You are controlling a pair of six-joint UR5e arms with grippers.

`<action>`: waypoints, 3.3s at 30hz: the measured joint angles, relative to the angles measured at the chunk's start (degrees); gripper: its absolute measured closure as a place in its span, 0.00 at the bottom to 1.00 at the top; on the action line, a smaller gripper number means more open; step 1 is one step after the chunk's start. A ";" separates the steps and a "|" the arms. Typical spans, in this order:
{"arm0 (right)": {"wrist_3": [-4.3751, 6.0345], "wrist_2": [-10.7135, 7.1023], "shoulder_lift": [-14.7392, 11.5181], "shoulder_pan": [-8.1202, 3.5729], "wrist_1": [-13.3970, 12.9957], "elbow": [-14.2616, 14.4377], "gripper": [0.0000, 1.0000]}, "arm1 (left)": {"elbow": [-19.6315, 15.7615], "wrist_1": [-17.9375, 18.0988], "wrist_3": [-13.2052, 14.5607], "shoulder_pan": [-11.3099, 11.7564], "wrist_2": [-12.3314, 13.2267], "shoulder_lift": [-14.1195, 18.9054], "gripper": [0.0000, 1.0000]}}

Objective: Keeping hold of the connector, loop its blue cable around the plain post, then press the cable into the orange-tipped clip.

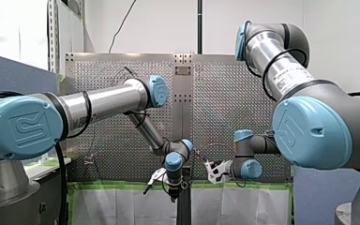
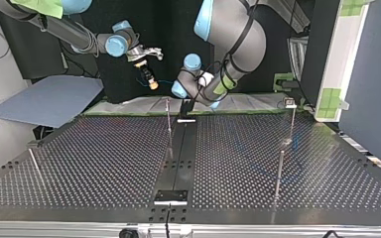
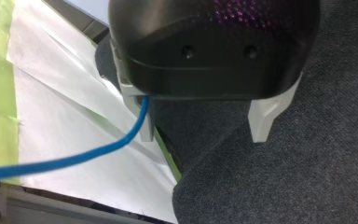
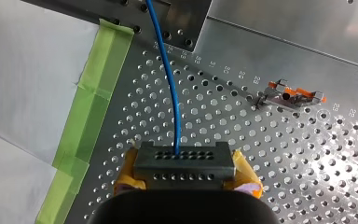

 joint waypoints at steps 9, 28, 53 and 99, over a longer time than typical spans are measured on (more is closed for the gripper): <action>0.00 0.00 0.00 0.00 0.02 -0.03 1.00 | -0.51 0.95 -0.10 0.05 -0.29 -0.05 0.01; -0.08 0.00 0.00 0.09 0.31 -0.03 1.00 | -2.05 1.66 0.43 -0.55 -2.87 0.00 0.82; -0.12 0.00 0.00 0.34 0.52 0.00 1.00 | -4.55 8.89 -1.94 -1.79 -0.54 2.52 0.95; 2.43 1.51 0.00 -2.96 2.73 -0.95 1.00 | -21.22 28.70 -8.60 -2.41 -9.89 18.25 0.93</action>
